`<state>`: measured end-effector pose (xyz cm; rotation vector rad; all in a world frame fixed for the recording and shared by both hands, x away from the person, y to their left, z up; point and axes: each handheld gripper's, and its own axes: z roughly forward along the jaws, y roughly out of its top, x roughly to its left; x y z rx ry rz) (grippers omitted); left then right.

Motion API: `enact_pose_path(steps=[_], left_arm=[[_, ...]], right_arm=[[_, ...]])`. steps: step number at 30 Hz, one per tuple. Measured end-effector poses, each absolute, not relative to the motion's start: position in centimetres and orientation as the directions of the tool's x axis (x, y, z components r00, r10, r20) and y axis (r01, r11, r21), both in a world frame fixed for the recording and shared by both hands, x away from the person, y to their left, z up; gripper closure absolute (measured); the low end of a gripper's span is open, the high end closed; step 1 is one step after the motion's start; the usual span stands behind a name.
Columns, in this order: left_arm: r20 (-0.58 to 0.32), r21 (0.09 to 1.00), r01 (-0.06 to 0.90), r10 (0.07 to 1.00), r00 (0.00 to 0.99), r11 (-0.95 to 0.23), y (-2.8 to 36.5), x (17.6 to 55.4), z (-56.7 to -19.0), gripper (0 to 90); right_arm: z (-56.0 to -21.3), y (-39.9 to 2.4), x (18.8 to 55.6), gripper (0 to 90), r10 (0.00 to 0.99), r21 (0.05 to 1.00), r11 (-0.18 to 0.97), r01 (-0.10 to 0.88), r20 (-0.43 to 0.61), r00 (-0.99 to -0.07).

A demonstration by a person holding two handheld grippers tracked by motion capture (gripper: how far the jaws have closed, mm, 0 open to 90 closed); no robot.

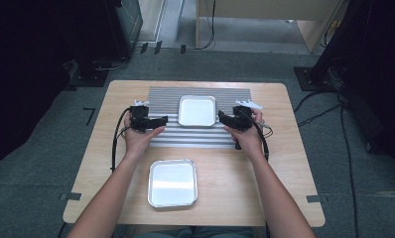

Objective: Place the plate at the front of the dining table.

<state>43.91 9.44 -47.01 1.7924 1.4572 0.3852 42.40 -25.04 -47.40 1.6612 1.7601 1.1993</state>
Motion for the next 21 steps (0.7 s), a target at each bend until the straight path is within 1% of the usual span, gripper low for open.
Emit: enact_pose_path(steps=[3,4,6,8,10,21], left_arm=[[-0.243,0.723,0.69,0.924,0.297,-0.031,10.1,43.2,-47.3,9.8],[-0.243,0.722,0.691,0.922,0.3,-0.034,10.3,43.0,-47.3,9.8],[-0.223,0.725,0.686,0.924,0.311,-0.056,10.5,42.5,-47.6,9.8],[-0.192,0.726,0.682,0.925,0.328,-0.091,10.6,41.8,-47.9,9.8],[-0.181,0.727,0.678,0.923,0.341,-0.108,11.0,41.2,-48.1,9.8],[-0.21,0.732,0.676,0.917,0.34,-0.083,13.9,38.7,-48.4,9.8]], right_arm=[[-47.4,-25.0,41.7,26.3,0.959,0.818,-0.036,0.574,0.189,-0.21],[-47.4,-25.1,41.5,23.5,0.958,0.82,-0.03,0.572,0.187,-0.217],[-47.3,-25.3,41.3,21.3,0.954,0.818,-0.063,0.572,0.218,-0.207],[-47.1,-25.6,41.1,21.5,0.954,0.813,-0.08,0.577,0.231,-0.193],[-47.0,-25.9,40.7,20.6,0.952,0.814,-0.085,0.574,0.236,-0.193],[-46.8,-27.2,38.3,20.9,0.956,0.81,-0.063,0.583,0.216,-0.196]])
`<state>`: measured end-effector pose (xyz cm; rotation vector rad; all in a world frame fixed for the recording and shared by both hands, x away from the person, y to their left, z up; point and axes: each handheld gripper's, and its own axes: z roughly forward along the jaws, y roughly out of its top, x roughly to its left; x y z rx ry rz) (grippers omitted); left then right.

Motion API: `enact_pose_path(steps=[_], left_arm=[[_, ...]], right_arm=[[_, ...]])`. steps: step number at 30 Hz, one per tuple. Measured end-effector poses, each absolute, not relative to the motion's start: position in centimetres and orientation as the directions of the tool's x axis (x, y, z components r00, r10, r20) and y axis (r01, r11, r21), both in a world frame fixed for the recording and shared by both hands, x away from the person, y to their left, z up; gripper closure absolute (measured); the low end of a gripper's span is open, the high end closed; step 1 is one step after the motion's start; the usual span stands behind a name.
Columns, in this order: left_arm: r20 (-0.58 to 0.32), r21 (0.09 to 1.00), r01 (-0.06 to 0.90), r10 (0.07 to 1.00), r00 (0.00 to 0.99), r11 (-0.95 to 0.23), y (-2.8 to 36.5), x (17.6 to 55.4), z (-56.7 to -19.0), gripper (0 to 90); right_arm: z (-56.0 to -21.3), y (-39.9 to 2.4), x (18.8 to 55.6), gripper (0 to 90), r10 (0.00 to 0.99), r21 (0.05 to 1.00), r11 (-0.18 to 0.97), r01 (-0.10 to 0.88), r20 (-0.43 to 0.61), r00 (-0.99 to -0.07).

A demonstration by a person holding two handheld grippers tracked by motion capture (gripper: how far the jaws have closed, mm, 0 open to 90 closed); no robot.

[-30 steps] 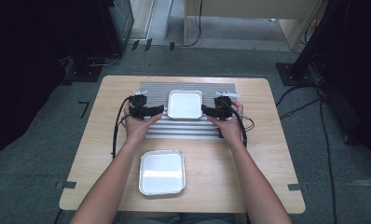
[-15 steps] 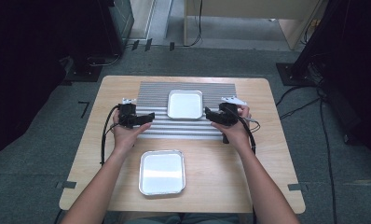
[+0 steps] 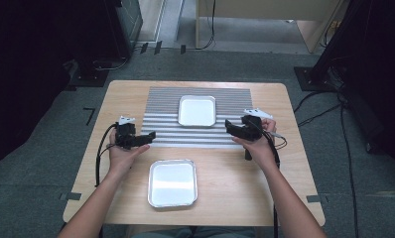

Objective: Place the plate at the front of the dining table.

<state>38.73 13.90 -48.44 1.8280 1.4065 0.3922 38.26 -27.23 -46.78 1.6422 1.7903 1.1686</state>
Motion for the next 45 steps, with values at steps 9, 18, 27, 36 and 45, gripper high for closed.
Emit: enact_pose_path(steps=[9,18,27,36,45], left_arm=[[-0.223,0.731,0.68,0.918,0.328,-0.065,15.7,36.9,-48.7,9.9],[-0.23,0.732,0.68,0.922,0.31,-0.046,17.1,35.4,-49.2,9.9],[-0.215,0.735,0.676,0.927,0.307,-0.053,18.6,33.2,-49.6,9.8],[-0.226,0.72,0.693,0.934,0.277,-0.032,20.7,31.0,-50.7,9.9],[-0.213,0.71,0.703,0.944,0.253,-0.028,22.8,28.9,-51.1,9.8]], right_arm=[[-46.8,-29.3,36.1,21.1,0.961,0.821,-0.069,0.568,0.206,-0.182],[-47.0,-31.3,33.7,21.0,0.965,0.827,-0.062,0.558,0.192,-0.177],[-47.8,-33.5,31.0,21.1,0.97,0.828,-0.067,0.557,0.184,-0.158],[-48.3,-36.1,28.0,21.5,0.97,0.816,-0.086,0.572,0.2,-0.14],[-49.6,-38.6,24.5,21.6,0.975,0.802,-0.097,0.589,0.194,-0.104]])
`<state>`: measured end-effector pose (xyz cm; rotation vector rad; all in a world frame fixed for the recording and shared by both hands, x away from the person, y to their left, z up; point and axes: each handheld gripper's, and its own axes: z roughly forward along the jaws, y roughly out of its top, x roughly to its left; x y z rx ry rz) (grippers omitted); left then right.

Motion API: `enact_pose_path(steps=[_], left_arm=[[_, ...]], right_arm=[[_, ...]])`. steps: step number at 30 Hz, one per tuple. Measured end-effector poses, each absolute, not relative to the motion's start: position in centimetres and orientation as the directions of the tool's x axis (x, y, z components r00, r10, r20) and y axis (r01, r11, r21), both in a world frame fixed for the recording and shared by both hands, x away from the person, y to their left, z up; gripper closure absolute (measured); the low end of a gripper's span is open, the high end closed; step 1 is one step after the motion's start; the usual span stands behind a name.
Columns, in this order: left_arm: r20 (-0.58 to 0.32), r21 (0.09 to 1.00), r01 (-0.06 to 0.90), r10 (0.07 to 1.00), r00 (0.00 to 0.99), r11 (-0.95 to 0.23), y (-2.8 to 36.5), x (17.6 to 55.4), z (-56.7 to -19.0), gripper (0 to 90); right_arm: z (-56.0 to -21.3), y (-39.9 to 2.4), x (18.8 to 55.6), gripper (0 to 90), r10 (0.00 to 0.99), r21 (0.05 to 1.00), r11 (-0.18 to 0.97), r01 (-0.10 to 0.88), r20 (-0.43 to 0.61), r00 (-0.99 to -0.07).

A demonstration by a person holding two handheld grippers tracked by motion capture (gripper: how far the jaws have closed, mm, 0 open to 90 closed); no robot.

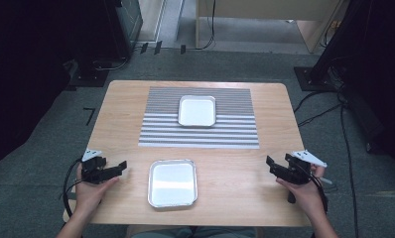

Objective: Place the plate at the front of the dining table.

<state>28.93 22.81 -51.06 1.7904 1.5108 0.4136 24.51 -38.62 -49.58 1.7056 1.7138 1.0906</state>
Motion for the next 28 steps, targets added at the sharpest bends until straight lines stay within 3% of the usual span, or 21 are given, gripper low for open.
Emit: enact_pose_path(steps=[6,16,28], left_arm=[[-0.176,0.711,0.703,0.957,0.231,-0.039,24.1,27.3,-51.1,9.9],[0.004,0.711,0.681,0.969,0.247,-0.176,24.3,24.6,-51.6,9.9],[0.003,0.727,0.667,0.972,0.233,-0.162,24.3,24.2,-51.8,9.8]], right_arm=[[-50.7,-40.1,22.6,22.1,0.978,0.789,-0.116,0.603,0.196,-0.068],[-52.4,-41.2,20.0,22.3,0.991,0.757,-0.086,0.648,0.132,-0.024],[-52.5,-40.4,18.8,18.3,0.999,0.74,-0.001,0.672,0.036,-0.038]])
